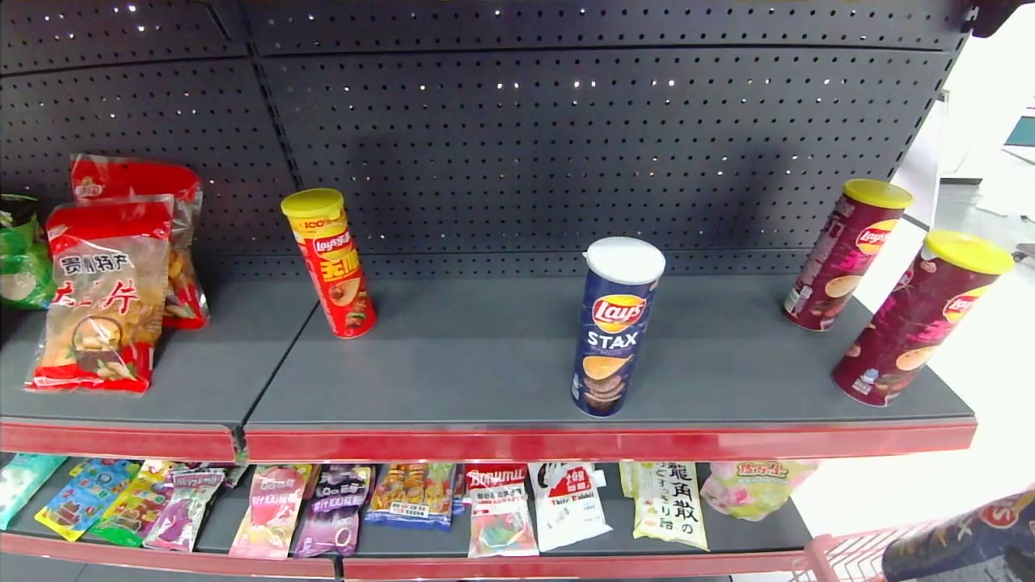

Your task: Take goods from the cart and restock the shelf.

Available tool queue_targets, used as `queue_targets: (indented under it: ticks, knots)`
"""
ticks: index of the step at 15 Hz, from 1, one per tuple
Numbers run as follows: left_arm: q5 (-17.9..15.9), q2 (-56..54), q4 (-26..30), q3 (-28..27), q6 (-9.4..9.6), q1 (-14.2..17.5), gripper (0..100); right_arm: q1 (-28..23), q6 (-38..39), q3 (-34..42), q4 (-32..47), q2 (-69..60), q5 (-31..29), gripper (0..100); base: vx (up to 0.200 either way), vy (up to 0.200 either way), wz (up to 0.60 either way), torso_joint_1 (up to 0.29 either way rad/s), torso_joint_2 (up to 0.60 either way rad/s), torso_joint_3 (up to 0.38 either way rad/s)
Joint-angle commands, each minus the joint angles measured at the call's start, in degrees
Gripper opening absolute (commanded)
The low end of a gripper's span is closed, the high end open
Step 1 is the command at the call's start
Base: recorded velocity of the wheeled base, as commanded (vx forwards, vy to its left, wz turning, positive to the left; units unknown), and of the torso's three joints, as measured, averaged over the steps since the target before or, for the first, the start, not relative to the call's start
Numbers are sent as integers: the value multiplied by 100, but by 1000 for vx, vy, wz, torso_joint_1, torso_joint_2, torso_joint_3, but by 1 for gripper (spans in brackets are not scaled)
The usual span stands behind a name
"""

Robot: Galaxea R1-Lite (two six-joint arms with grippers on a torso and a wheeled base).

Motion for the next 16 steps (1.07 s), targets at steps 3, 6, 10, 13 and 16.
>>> queue_targets:
  ticks: [3,6,10,13,16]
  knots:
    - [537,-600,643,-121,-7,1,100,28,-1,-753,-29,1139,417,0,0,0,0,0,0,0]
    - [625,-1145,1267,-77,-24,1,100,344,25,-1421,-258,2299,610,0,0,0,0,0,0,0]
    - [792,-1145,-201,767,-59,1,100,643,51,-1500,-1524,3451,892,0,0,0,0,0,0,0]
    - [2031,-740,-350,837,-103,10,100,643,51,-1763,-1761,3846,900,0,0,0,0,0,0,0]
    - [2400,-723,-342,829,-112,651,100,661,43,-1693,-1761,3864,909,0,0,0,0,0,0,0]
